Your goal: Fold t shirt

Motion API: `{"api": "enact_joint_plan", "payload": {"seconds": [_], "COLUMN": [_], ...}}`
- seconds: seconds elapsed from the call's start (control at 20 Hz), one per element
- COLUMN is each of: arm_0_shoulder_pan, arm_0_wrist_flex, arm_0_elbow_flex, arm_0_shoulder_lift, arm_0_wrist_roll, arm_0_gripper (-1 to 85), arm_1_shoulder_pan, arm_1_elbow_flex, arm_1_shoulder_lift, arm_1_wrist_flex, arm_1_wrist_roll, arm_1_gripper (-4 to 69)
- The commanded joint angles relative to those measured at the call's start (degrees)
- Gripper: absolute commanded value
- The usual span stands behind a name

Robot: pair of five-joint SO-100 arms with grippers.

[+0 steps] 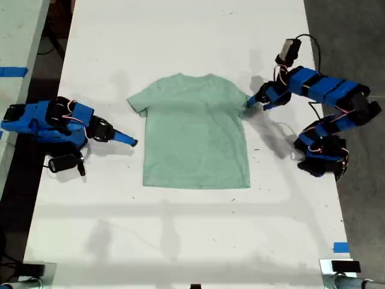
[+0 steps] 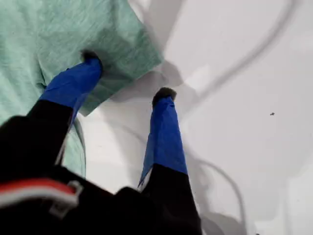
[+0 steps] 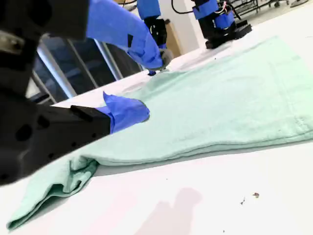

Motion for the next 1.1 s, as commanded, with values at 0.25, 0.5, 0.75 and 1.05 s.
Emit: {"api": "enact_joint_plan", "payload": {"seconds": [0.25,0.5,0.75,1.05], "arm_0_shoulder_pan": [0.4,0.4,0.4,0.4], "arm_0_wrist_flex": [-0.2,-0.2,-0.2,-0.2], "arm_0_elbow_flex": [2.3,2.3,2.3,2.3], "arm_0_shoulder_lift": [0.4,0.4,0.4,0.4], "arm_0_wrist_roll": [0.3,0.4,0.4,0.4], "arm_0_gripper": [13.1,13.1,13.1,13.1], "arm_1_shoulder_pan": [2.4,0.2,-3.4,-13.2], "arm_1_elbow_flex": [-8.6,-13.6,-17.6,-31.2], "arm_1_shoulder_lift": [-12.7,-16.8,-11.3,-4.1], "arm_1_wrist_flex": [-3.1,1.0,5.9,15.5], "arm_1_wrist_roll": [-3.3,-3.2,-1.9,-0.6], "arm_1_gripper": [24.8,2.1,2.2,2.2]}}
